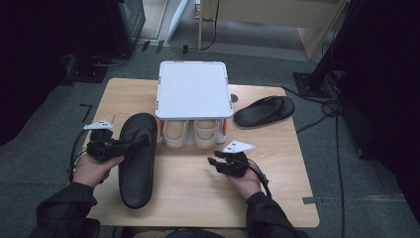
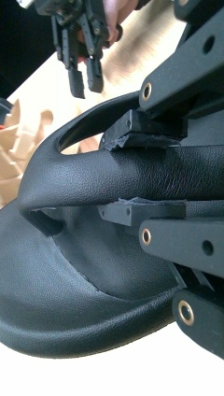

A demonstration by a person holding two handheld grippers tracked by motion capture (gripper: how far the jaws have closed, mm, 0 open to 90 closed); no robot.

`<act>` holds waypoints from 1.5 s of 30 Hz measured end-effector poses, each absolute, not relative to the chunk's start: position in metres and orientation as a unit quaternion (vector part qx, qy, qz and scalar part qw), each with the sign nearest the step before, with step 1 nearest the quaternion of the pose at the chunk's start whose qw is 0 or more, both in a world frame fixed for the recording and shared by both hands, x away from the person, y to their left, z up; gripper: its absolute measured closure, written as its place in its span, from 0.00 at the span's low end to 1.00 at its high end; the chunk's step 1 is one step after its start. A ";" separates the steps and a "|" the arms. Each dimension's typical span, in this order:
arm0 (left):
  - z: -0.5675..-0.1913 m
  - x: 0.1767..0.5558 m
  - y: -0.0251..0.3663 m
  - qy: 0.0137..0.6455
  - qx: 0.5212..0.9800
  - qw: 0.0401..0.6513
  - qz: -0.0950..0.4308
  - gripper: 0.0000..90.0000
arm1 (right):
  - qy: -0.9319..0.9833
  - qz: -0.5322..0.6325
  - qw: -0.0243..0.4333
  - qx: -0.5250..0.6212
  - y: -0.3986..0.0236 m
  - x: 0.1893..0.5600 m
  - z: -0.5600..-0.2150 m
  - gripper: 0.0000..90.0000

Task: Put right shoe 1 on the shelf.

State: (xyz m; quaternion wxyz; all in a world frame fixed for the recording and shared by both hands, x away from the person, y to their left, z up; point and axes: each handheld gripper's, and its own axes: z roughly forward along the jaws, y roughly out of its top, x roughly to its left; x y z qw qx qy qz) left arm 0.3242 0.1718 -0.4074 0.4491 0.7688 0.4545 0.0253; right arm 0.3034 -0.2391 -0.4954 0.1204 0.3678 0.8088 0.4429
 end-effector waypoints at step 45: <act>-0.287 0.410 0.164 0.433 0.780 0.451 0.031 0.76 | 0.805 0.443 0.121 0.376 -0.246 0.306 -0.496 0.66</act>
